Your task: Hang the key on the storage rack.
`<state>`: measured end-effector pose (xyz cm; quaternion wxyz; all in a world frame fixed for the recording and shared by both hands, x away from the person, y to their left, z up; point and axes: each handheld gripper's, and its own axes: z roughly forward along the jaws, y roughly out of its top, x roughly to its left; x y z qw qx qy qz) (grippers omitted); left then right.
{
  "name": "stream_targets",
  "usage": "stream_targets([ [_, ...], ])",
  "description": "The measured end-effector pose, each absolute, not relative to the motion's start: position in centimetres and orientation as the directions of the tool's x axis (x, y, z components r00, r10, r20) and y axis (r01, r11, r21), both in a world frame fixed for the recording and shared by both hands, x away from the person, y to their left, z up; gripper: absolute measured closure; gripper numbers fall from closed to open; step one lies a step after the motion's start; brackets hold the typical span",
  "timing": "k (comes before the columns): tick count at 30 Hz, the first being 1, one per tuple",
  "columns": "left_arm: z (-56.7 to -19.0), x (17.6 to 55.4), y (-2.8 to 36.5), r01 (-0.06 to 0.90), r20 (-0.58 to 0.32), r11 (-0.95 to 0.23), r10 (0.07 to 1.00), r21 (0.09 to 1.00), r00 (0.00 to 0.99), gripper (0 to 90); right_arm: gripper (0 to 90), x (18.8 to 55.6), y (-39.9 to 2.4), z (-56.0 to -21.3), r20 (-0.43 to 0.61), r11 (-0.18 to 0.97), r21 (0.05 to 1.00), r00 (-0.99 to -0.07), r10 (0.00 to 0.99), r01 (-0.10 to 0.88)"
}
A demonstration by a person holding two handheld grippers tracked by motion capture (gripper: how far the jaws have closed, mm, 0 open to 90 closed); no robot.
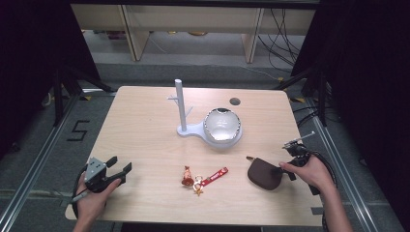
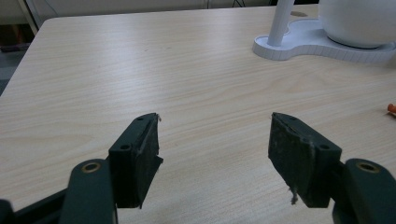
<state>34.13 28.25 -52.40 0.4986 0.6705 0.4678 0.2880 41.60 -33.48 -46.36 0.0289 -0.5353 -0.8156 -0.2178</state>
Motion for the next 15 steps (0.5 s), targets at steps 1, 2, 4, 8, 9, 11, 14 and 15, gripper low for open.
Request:
stream_targets([
  [1,-52.4,34.2,28.3,0.338,-0.081,-0.065,0.913,0.939,0.399,33.1,36.9,41.9,-33.6,-46.8,0.296,0.334,0.304,-0.421,0.857,0.892],
  [2,-52.4,34.2,28.2,0.339,-0.081,-0.064,0.913,0.939,0.399,33.0,36.5,41.7,-33.3,-46.8,0.338,0.280,0.269,-0.363,0.868,0.922],
  [4,-52.4,34.2,28.3,0.340,-0.082,-0.064,0.913,0.938,0.399,33.0,35.2,42.2,-33.8,-47.3,0.342,0.329,0.300,-0.423,0.839,0.895],
  [8,-52.4,34.2,28.2,0.339,-0.080,-0.066,0.913,0.938,0.400,33.1,34.0,42.6,-34.2,-47.5,0.399,0.301,0.237,-0.375,0.837,0.924],
  [9,-52.4,34.2,28.2,0.339,-0.080,-0.066,0.913,0.938,0.400,33.0,34.9,42.7,-34.3,-47.6,0.406,0.298,0.224,-0.367,0.837,0.928],
  [11,-52.4,34.2,28.2,0.338,-0.080,-0.065,0.913,0.939,0.399,33.0,39.4,42.9,-34.9,-48.2,0.448,0.317,0.283,-0.417,0.791,0.905],
  [14,-52.4,34.2,28.2,0.340,-0.080,-0.067,0.913,0.938,0.400,33.0,43.2,42.7,-35.1,-48.3,0.460,0.310,0.289,-0.416,0.784,0.906],
  [15,-52.4,34.1,28.2,0.344,-0.078,-0.069,0.916,0.936,0.394,33.0,43.2,42.7,-35.1,-48.3,0.460,0.310,0.289,-0.416,0.784,0.906],
])
